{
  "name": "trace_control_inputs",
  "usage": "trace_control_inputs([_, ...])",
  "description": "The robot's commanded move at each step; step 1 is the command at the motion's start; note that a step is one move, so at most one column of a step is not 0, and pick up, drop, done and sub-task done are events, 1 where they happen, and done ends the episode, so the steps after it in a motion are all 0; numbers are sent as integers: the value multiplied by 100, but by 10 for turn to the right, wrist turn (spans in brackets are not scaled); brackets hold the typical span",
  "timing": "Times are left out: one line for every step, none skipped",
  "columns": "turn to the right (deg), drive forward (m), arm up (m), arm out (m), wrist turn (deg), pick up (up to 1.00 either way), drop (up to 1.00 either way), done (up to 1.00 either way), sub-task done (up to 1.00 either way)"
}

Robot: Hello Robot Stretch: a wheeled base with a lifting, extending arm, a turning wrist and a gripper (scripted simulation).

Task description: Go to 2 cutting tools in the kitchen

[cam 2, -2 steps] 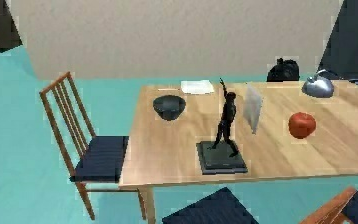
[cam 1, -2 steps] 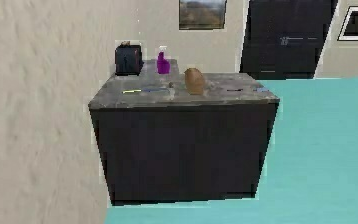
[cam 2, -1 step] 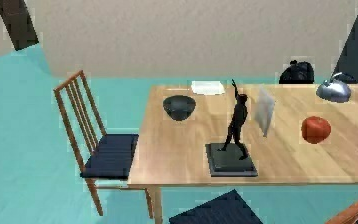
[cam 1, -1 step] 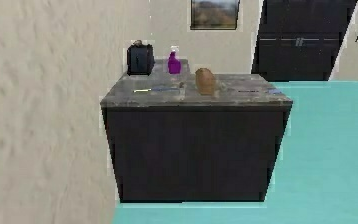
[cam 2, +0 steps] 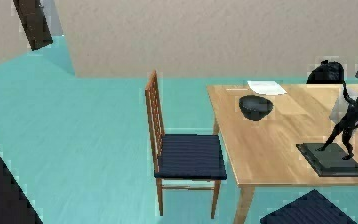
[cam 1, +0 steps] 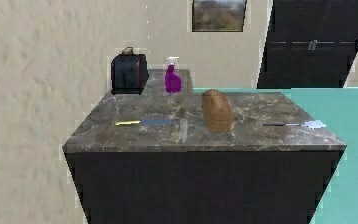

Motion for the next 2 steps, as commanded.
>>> trace_control_inputs([0, 0, 0, 0, 0, 0, 0, 0, 100])
trace_control_inputs([0, 15, 0, 0, 0, 0, 0, 0, 0])
